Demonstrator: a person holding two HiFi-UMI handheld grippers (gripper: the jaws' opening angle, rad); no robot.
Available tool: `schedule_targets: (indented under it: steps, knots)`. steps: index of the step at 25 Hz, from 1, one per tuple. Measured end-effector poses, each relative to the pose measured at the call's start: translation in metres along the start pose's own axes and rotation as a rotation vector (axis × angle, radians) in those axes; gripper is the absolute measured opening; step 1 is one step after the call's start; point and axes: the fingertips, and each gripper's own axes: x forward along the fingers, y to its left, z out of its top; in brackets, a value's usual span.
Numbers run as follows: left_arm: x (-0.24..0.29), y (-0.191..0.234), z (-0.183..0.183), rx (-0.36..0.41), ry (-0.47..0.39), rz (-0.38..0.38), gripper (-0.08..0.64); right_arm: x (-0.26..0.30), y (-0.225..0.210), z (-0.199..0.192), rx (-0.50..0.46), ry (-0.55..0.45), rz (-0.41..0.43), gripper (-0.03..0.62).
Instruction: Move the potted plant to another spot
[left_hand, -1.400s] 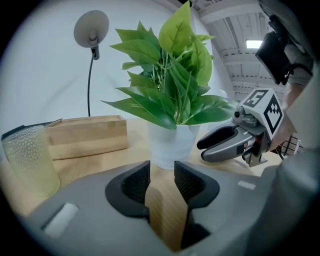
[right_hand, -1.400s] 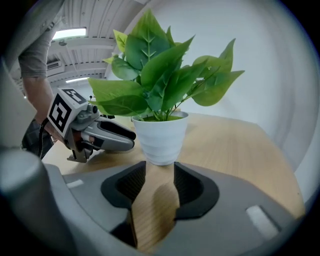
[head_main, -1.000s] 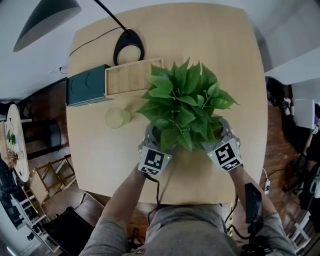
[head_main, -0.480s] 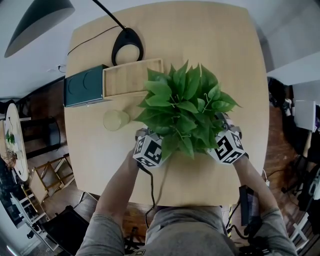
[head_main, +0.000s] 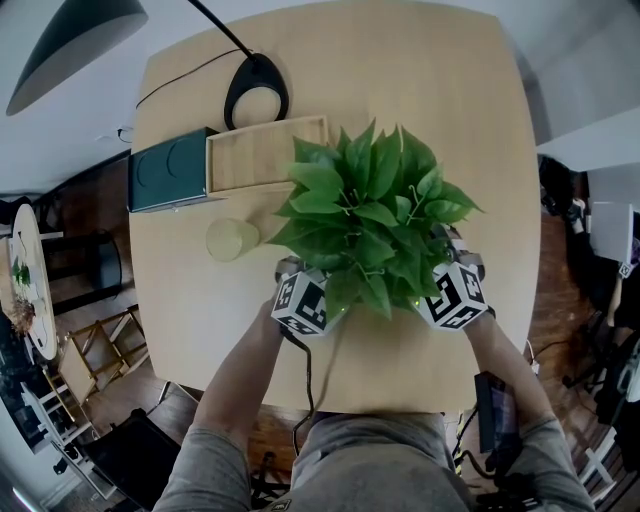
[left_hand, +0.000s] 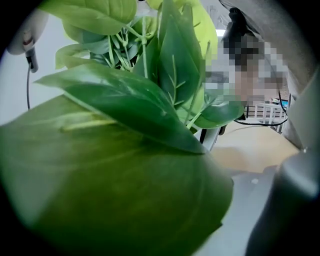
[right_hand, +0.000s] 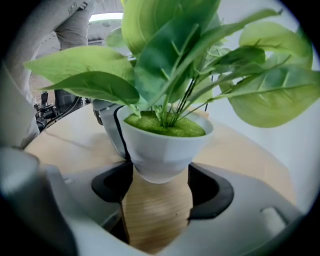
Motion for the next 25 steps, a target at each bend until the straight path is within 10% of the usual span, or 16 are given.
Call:
schedule_targets:
  steps: [25]
  knots:
    - [-0.069, -0.008, 0.083, 0.024, -0.052, 0.094, 0.383, -0.071, 0.011, 0.076, -0.109, -0.011, -0.016, 0.351]
